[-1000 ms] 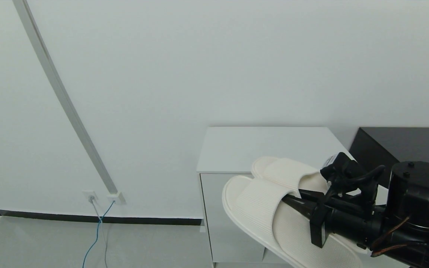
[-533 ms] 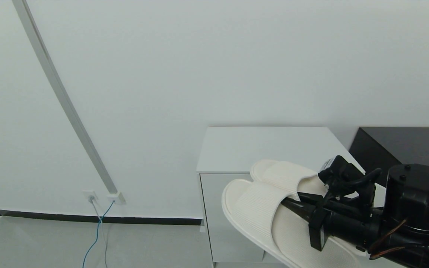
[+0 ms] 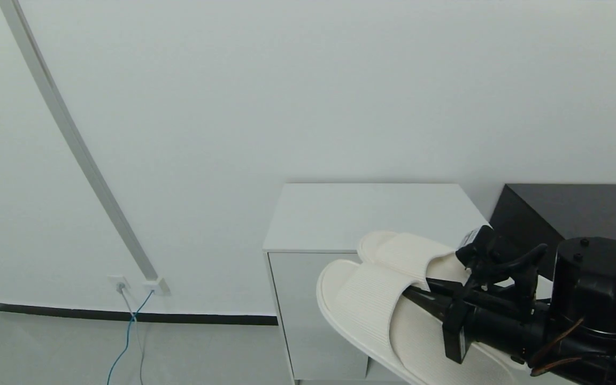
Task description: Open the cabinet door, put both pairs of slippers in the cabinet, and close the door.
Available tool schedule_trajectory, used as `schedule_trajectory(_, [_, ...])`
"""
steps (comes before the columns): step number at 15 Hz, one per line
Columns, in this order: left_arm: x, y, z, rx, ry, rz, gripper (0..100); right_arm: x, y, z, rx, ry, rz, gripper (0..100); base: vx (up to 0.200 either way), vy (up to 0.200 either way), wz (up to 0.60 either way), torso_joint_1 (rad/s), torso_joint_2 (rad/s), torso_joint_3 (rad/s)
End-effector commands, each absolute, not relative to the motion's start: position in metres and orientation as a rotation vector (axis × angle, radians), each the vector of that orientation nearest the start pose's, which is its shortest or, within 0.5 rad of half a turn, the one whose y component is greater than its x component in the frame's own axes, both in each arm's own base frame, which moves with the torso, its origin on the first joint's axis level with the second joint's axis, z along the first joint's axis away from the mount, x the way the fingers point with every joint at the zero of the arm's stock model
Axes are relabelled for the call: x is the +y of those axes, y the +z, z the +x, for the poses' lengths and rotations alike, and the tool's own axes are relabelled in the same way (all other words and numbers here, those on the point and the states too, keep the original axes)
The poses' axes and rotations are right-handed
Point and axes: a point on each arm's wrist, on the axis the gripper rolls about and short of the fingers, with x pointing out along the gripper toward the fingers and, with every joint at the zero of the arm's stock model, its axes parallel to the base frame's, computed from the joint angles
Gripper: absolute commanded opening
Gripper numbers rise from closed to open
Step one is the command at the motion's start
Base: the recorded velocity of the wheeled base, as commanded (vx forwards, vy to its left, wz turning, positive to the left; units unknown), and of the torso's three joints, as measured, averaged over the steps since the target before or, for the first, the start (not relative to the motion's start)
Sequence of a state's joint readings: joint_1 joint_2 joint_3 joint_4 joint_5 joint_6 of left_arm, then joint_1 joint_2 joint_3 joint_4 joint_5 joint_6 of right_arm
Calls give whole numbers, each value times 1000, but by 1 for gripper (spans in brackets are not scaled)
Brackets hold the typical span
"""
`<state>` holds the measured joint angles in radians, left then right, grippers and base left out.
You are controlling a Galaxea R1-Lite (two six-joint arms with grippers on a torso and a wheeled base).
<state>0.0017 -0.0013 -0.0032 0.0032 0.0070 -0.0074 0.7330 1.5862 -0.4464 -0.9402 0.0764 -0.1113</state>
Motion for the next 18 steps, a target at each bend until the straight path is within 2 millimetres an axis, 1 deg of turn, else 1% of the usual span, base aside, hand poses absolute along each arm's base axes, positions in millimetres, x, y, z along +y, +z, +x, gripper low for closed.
schedule_trajectory(1, [0,76,-23,0,11,-8,0,166,151,183,153,816,-173,0,0,-200,0,2,2,-12])
schedule_trajectory(9, [0,76,-23,0,9,-6,0,164,150,180,155,820,-180,0,0,-200,0,2,2,2])
schedule_trajectory(18, [0,76,-23,0,11,-8,0,163,146,178,169,821,-187,0,0,0,0,0,0,0])
